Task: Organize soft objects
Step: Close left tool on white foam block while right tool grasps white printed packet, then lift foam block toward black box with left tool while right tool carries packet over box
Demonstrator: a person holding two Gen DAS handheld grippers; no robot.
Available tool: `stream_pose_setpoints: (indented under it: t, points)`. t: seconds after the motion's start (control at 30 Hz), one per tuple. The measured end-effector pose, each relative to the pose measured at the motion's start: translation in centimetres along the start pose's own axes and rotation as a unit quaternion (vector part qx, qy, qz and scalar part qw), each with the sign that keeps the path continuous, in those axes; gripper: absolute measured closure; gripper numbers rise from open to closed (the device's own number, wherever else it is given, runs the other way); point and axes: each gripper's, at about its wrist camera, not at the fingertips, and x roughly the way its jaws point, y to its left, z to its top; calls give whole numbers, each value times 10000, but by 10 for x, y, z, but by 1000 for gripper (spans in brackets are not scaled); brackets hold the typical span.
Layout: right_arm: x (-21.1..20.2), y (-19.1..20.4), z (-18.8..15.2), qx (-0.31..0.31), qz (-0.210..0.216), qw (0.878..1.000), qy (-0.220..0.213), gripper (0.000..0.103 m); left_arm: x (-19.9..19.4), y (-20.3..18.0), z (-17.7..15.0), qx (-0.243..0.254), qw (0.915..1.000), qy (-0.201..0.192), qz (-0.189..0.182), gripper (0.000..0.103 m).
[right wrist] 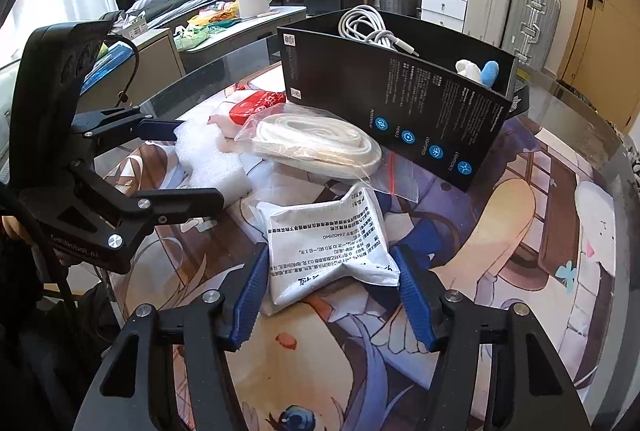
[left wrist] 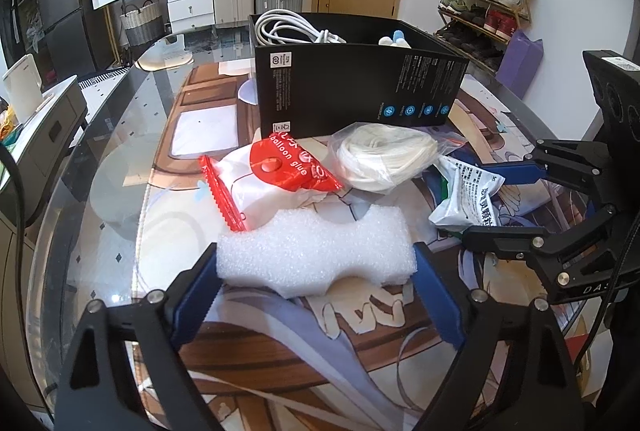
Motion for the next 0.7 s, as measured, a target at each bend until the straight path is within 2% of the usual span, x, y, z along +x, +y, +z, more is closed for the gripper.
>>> stream_pose_setpoints:
  t: [0.27,0.7]
  points:
    - [-3,6,1,-172,72,9998,-36,54,-9,1,1,-2,9999,-131,-36,14]
    - [-14,11,1,-263,321,9991,-133,55,-22,3,2,-63,9995,-302,-41,14]
